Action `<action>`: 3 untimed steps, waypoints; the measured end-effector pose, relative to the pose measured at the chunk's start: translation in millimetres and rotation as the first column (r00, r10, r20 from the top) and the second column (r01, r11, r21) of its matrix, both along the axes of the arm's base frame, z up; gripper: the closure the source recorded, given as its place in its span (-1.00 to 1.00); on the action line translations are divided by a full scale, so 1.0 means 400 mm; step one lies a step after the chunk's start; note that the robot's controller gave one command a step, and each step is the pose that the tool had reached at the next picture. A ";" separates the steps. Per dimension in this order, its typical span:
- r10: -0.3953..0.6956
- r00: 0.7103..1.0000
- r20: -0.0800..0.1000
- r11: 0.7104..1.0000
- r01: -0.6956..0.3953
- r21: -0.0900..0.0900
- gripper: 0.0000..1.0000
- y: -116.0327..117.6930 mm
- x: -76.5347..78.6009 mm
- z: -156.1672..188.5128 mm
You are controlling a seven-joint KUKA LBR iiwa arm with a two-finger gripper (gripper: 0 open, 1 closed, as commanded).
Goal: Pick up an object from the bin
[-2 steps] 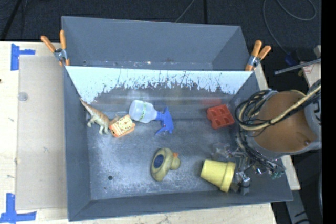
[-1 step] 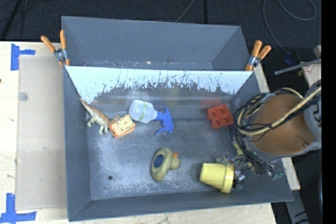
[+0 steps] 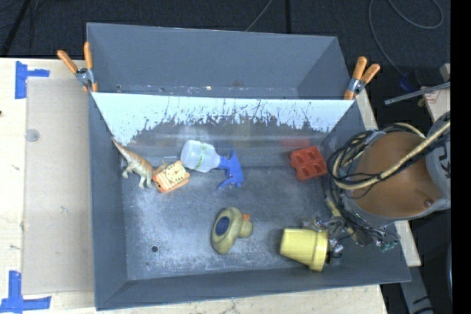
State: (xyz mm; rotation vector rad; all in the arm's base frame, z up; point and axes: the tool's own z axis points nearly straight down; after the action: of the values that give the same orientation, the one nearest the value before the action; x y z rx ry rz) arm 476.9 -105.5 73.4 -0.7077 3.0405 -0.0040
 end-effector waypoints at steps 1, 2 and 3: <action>0.000 1.000 -0.004 1.000 0.000 0.002 1.00 0.001 -0.003 0.011; 0.000 1.000 -0.016 1.000 0.000 0.003 1.00 0.003 -0.010 0.061; -0.001 1.000 -0.017 1.000 0.001 0.003 1.00 0.002 -0.010 0.110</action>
Offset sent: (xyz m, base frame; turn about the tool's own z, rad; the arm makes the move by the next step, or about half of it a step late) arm -0.0001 -0.0001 0.0671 0.0000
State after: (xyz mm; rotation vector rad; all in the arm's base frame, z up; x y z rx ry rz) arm 472.8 -104.8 117.2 -0.7104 3.0565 0.0060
